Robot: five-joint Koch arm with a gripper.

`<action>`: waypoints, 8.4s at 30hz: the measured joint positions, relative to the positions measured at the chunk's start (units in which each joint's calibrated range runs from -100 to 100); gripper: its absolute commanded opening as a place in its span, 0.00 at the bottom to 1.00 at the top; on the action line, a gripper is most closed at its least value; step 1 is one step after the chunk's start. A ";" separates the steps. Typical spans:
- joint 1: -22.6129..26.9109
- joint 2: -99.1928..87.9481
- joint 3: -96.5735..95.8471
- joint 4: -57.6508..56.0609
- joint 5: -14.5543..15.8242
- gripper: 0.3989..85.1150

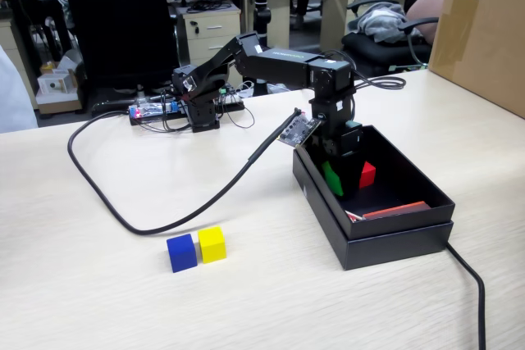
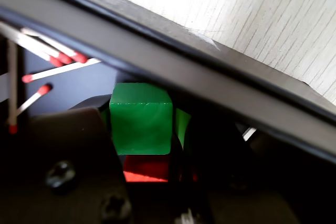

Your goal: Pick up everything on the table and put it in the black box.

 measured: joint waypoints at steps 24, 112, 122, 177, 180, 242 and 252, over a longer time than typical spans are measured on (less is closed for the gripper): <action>-11.43 -39.09 -0.46 -0.70 -7.96 0.51; 2.25 -11.39 10.77 -9.76 1.71 0.49; -13.82 -31.46 8.40 -10.14 -7.62 0.54; -1.51 -28.74 -0.82 -7.90 -0.59 0.11; -0.15 -20.84 2.83 -7.90 1.12 0.11; -14.51 -132.43 -107.44 31.36 -4.40 0.61; -14.46 -133.72 -123.78 40.88 -5.62 0.61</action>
